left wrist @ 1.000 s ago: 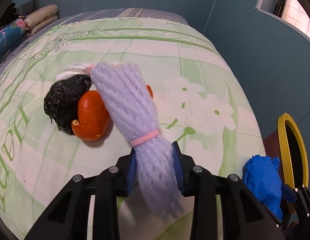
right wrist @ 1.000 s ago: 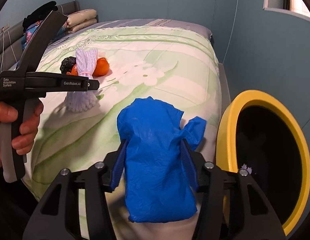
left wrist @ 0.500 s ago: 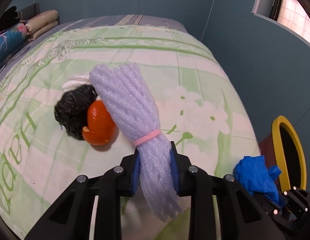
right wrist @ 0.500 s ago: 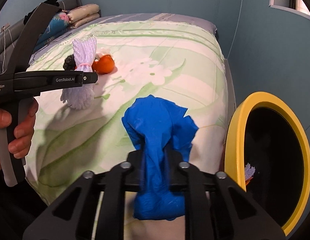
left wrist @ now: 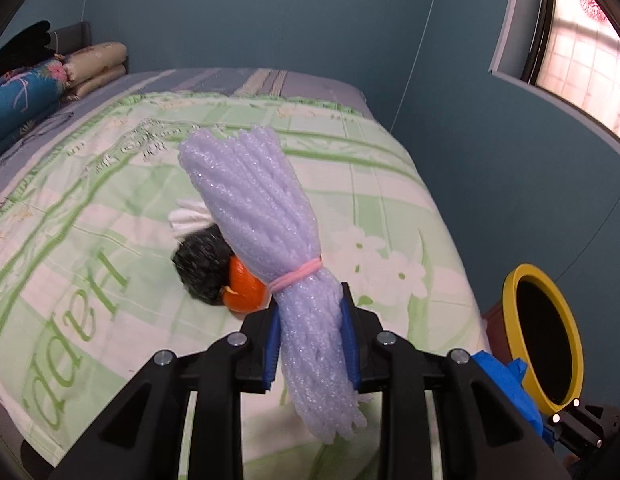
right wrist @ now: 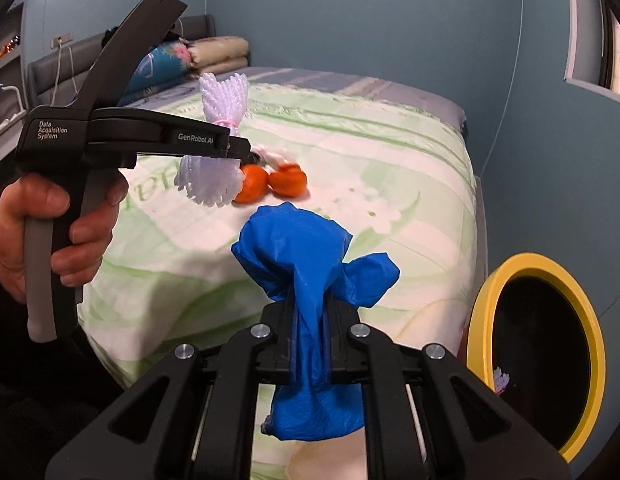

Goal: Collect trash
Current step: 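Lift and carry the foam net and blue plastic over the yellow bin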

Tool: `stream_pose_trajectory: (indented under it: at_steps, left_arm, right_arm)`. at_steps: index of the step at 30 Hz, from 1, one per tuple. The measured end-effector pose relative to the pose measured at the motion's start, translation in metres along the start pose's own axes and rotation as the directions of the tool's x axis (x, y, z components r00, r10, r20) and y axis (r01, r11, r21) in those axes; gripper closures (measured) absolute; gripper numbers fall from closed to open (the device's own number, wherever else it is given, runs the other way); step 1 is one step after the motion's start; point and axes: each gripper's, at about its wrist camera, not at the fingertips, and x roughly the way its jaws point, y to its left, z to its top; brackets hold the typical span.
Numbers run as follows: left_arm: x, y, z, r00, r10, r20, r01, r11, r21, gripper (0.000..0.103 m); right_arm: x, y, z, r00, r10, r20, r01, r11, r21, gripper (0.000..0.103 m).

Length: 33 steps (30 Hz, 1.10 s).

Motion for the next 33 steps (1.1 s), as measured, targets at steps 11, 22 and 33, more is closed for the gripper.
stream_pose_trajectory:
  at_steps: [11, 22, 33]
  left_arm:
    - [-0.066, -0.029, 0.01, 0.991, -0.026, 0.132, 0.014, 0.996, 0.086, 0.078]
    - [-0.098, -0.084, 0.008, 0.978, -0.121, 0.168, 0.088, 0.978, 0.191, 0.078]
    - [-0.101, -0.137, 0.005, 0.963, -0.214, 0.162, 0.163, 0.946, 0.281, 0.078]
  right_arm:
    - [-0.058, -0.042, 0.017, 0.995, 0.021, 0.101, -0.035, 0.989, 0.141, 0.095]
    - [-0.115, -0.094, 0.019, 0.976, -0.023, 0.215, -0.035, 0.965, 0.262, 0.095]
    - [-0.145, -0.131, 0.009, 0.95, -0.147, 0.276, 0.046, 0.939, 0.34, 0.095]
